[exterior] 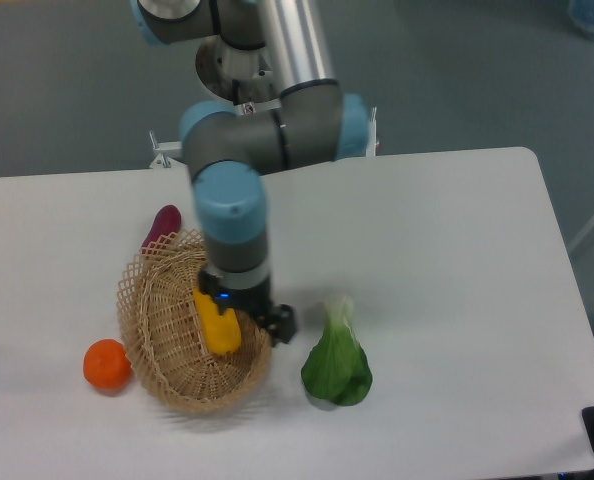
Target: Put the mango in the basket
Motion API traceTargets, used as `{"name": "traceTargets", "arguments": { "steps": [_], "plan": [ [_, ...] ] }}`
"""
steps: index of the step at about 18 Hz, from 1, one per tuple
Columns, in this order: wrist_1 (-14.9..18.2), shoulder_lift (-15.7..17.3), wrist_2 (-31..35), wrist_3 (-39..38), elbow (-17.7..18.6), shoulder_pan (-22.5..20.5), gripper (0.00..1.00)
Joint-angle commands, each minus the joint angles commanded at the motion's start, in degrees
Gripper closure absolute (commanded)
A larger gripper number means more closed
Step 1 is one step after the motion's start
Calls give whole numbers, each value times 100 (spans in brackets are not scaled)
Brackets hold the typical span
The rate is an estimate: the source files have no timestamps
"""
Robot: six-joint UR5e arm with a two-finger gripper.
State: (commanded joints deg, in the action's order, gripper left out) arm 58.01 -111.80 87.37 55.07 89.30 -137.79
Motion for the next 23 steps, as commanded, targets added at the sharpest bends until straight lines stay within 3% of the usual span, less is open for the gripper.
{"name": "traceTargets", "arguments": {
  "steps": [4,19,23],
  "plan": [
    [88,-44,-62,766,-80,-624,0],
    [132,-518,-9,3912,-282,-2233,0],
    [123,-650,-18,4081,-387,-2427,0]
  ]
}}
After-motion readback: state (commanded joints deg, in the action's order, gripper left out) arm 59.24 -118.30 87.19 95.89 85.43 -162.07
